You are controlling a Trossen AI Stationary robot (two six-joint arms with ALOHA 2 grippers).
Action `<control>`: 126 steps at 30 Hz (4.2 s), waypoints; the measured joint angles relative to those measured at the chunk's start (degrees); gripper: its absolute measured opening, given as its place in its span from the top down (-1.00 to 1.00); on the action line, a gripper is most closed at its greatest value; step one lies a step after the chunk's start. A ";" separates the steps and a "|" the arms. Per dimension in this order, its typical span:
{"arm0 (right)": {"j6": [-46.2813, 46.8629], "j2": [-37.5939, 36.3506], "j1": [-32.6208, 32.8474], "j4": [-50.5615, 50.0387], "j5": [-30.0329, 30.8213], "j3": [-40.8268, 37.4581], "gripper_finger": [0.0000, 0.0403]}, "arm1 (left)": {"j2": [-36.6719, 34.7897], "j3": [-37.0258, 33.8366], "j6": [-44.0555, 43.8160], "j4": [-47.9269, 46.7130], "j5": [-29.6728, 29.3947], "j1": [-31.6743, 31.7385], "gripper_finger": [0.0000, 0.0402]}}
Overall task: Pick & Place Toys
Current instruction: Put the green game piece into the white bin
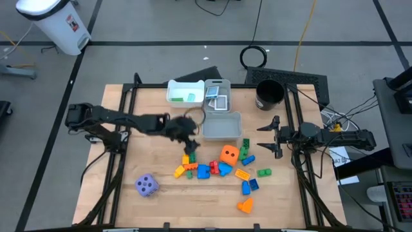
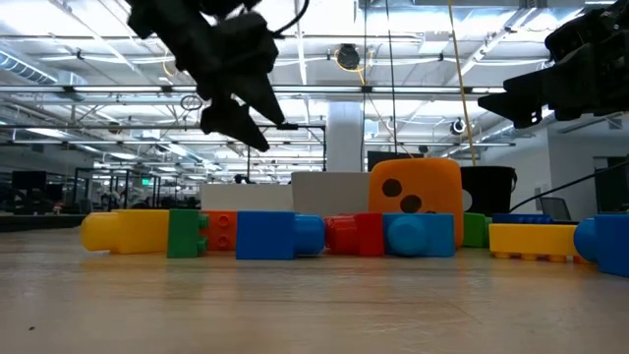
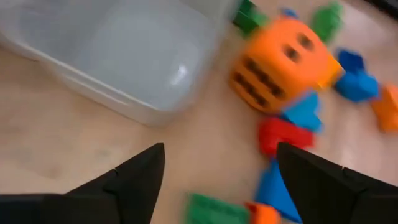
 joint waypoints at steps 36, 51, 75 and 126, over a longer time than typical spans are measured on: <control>0.01 -0.02 0.02 0.00 0.00 0.01 -0.38 | 10.22 0.01 -14.32 -16.49 -9.60 -6.87 -0.21; -0.01 -0.02 0.02 0.00 0.00 0.01 -0.38 | 3.38 -0.06 -41.44 -18.71 -7.32 -4.88 -0.21; 0.01 -0.02 0.00 0.00 0.00 0.01 -0.38 | 14.46 0.22 -51.14 -22.34 -11.89 -6.22 -0.21; -0.01 -0.01 -0.01 0.00 0.00 0.01 -0.38 | 0.47 0.02 -9.78 6.58 -21.03 26.57 0.19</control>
